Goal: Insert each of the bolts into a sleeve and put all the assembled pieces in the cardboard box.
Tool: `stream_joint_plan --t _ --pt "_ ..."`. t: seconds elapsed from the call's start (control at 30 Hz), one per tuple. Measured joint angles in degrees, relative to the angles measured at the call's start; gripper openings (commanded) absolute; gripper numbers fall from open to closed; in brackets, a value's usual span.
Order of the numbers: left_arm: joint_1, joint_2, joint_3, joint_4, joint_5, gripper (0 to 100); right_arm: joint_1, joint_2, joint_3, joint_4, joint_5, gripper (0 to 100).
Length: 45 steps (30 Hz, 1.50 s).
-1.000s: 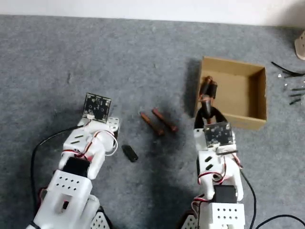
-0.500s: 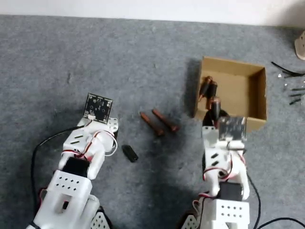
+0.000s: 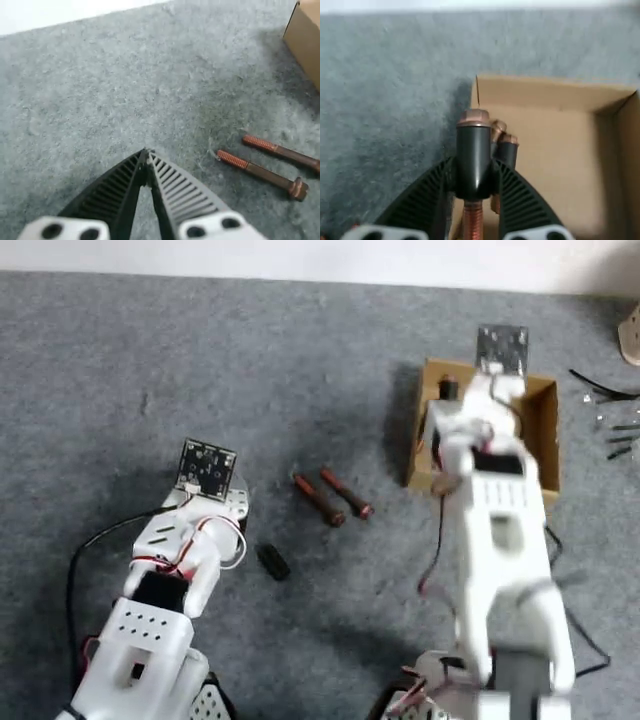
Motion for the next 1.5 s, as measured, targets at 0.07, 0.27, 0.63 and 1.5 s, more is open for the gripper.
stream_joint_plan --t 0.07,0.27,0.63,1.5 --pt "0.0 0.0 0.1 0.0 0.0 1 0.1 7.1 -6.2 2.4 -2.6 0.5" --pt "-0.1 0.0 0.1 0.0 0.0 1 4.4 16.9 -12.4 3.2 -12.0 0.5" --pt "-0.1 0.0 0.1 0.0 0.0 1 7.4 17.8 -12.5 3.2 -15.7 17.8" --pt "-0.1 0.0 0.1 0.0 0.0 1 -20.3 -12.0 11.5 9.6 2.8 21.3"
